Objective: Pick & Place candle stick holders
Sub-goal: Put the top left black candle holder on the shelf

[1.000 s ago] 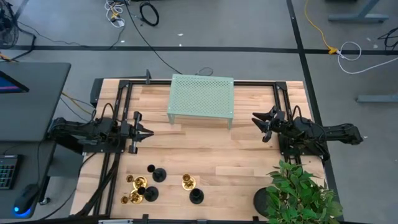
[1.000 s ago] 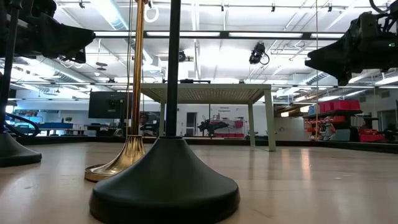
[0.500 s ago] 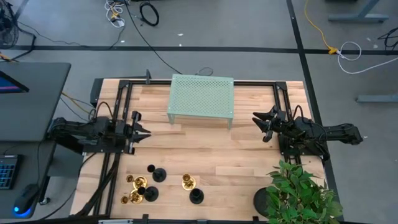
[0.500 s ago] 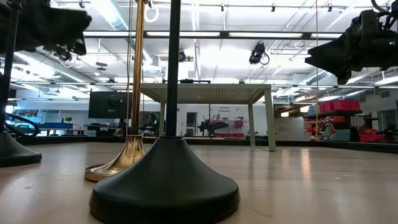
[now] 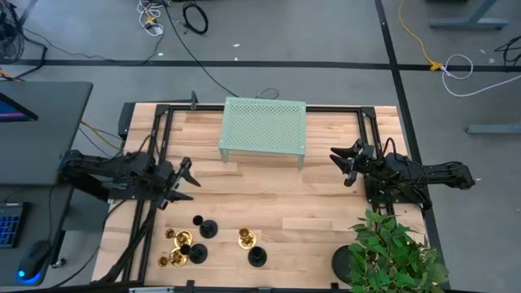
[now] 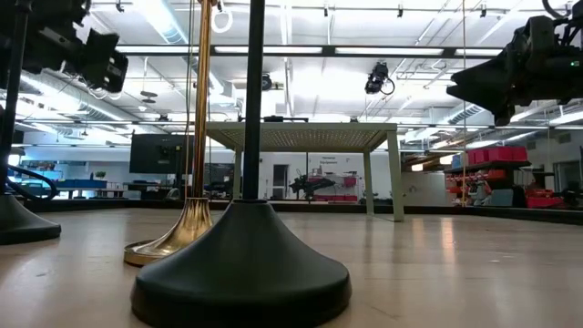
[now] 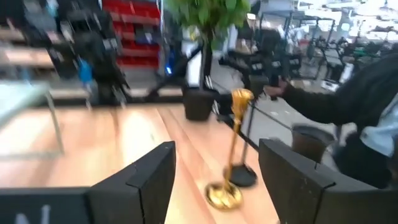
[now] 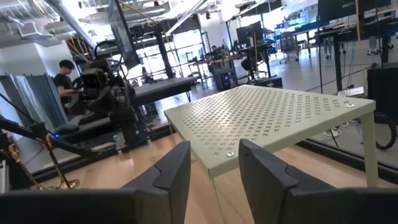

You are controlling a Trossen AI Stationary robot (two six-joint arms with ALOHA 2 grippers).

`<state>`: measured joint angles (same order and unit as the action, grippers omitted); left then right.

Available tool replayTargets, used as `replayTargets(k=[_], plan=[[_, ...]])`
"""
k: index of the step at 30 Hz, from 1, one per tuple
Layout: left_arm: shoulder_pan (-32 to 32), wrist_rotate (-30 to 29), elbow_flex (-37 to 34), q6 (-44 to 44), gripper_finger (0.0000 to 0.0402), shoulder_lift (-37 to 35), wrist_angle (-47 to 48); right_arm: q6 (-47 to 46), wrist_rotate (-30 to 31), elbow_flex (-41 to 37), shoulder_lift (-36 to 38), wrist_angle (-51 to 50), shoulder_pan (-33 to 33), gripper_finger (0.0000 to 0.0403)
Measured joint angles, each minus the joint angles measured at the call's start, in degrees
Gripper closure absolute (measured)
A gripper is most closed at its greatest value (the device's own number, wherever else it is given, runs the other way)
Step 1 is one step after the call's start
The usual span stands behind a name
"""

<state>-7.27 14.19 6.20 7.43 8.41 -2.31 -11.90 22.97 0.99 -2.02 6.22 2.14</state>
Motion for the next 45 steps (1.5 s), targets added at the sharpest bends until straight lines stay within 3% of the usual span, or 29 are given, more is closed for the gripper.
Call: replayTargets(k=[4, 15, 30, 45], plan=[[-0.58, 1.75, 0.00, 4.13, 0.0171, 2.10, 4.49, -1.16, 0.02, 0.00, 0.00, -0.29, -0.01, 0.0266], [-8.31, 4.08, 0.00, 8.51, 0.0181, 7.32, 3.75, -1.14, 0.13, 0.00, 0.00, -0.29, 0.01, 0.0266], [-20.58, -10.23, 0.02, 5.33, 0.0181, 21.25, -9.03, -1.14, 0.13, 0.00, 0.00, -0.21, -0.01, 0.0266], [-23.25, -12.69, 0.06, 3.24, 0.0181, 37.95, -28.17, -1.14, 0.13, 0.00, 0.02, 0.19, 0.00, 0.0266]])
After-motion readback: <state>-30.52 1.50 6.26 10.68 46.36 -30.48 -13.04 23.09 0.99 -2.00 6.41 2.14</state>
